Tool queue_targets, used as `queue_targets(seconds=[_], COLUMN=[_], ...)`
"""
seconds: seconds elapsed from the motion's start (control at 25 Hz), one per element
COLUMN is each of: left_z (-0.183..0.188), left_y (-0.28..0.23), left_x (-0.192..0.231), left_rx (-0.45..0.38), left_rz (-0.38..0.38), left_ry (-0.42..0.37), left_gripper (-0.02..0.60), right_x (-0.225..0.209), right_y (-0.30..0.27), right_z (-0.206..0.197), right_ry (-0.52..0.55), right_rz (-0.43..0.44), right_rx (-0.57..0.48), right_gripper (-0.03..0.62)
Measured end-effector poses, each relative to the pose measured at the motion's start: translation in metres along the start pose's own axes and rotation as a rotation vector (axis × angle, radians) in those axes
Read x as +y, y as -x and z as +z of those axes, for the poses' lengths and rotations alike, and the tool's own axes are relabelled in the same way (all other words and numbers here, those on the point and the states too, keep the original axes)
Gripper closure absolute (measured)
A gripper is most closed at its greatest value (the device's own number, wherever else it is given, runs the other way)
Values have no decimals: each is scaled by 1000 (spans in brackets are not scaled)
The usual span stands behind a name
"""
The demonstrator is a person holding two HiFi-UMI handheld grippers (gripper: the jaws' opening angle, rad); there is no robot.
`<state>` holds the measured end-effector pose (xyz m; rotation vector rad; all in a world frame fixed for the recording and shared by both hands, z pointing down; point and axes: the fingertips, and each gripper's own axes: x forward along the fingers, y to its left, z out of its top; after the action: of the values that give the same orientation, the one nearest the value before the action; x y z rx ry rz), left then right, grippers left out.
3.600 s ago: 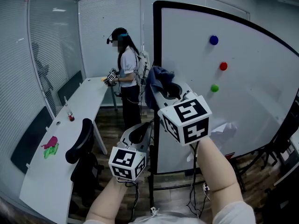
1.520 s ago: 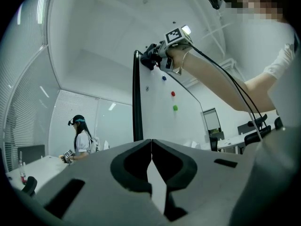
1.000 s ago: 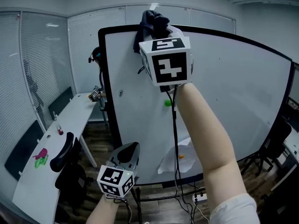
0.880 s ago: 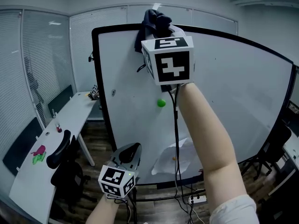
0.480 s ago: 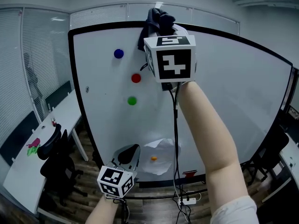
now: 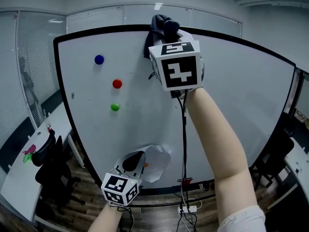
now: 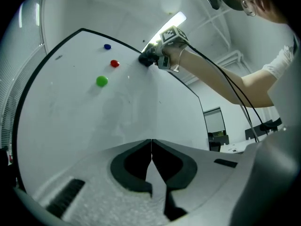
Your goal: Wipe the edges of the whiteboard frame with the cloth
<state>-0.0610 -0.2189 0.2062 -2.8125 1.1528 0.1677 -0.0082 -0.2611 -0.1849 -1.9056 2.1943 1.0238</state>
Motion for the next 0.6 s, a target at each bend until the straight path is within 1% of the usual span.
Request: queue_targets(seconds=[0.2, 0.36, 0.48, 0.6], left_z=[9, 2, -1, 3], left_y=[-13, -19, -26, -35], left_x=[-4, -8, -12, -22], left_rx=[-12, 21, 36, 22], left_rz=[-46, -65, -75, -85], left_ry=[-11, -20, -24, -69], left_gripper=[561, 561, 563, 563], right_x=[-22, -47, -62, -73], right_y=[6, 14, 19, 22], right_z=[-7, -15, -18, -22], right_ry=[25, 37, 34, 34], right_rz=[-52, -99, -119, -126], right_rx=[31, 77, 86, 91], right_gripper=[525, 523, 524, 525])
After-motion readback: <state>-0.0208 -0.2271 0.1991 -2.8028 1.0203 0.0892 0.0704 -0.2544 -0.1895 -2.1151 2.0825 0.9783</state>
